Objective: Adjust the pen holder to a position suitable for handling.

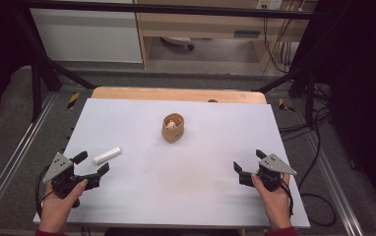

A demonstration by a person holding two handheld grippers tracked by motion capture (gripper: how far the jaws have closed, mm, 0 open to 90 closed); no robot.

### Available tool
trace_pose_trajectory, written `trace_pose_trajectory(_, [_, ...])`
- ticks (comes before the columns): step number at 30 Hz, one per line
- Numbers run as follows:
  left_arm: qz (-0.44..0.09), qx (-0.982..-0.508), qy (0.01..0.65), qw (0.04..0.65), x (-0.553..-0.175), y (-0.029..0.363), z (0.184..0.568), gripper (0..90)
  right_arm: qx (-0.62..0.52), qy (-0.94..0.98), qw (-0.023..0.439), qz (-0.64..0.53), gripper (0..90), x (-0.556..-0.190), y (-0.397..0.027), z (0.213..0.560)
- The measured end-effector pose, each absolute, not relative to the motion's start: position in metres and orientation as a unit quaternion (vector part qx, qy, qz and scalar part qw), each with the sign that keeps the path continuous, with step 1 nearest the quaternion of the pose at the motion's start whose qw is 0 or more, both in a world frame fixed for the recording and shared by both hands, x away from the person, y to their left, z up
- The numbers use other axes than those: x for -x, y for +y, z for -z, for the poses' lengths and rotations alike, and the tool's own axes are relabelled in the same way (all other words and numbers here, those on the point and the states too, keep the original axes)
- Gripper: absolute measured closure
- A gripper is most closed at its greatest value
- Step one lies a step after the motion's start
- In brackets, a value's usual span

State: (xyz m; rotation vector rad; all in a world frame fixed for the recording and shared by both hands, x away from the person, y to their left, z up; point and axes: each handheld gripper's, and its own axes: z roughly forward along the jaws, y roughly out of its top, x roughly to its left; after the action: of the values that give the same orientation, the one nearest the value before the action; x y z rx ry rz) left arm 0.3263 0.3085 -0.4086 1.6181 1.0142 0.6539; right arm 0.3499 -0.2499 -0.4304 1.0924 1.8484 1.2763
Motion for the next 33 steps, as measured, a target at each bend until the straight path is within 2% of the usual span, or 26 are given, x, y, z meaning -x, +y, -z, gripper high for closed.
trace_pose_trajectory(6, [-0.274, -0.674, 0.423, 0.540, -0.324, 0.309, 0.406, 6.6, -0.421, 0.701, 0.317, -0.481, 5.5, -0.346, -0.249, 0.429])
trace_pose_trajectory(11, [-0.257, -0.695, 0.419, 0.525, -0.331, 0.310, 0.405, 6.6, -0.430, 0.698, 0.322, -0.474, 4.3, -0.345, -0.248, 0.427])
trace_pose_trajectory(20, [-0.227, -0.750, 0.412, 0.466, -0.367, 0.303, 0.387, 7.9, -0.425, 0.699, 0.324, -0.475, 3.5, -0.341, -0.250, 0.426])
trace_pose_trajectory(33, [-0.215, -0.776, 0.419, 0.419, -0.399, 0.308, 0.379, 8.4, -0.420, 0.707, 0.322, -0.469, 3.0, -0.342, -0.246, 0.427])
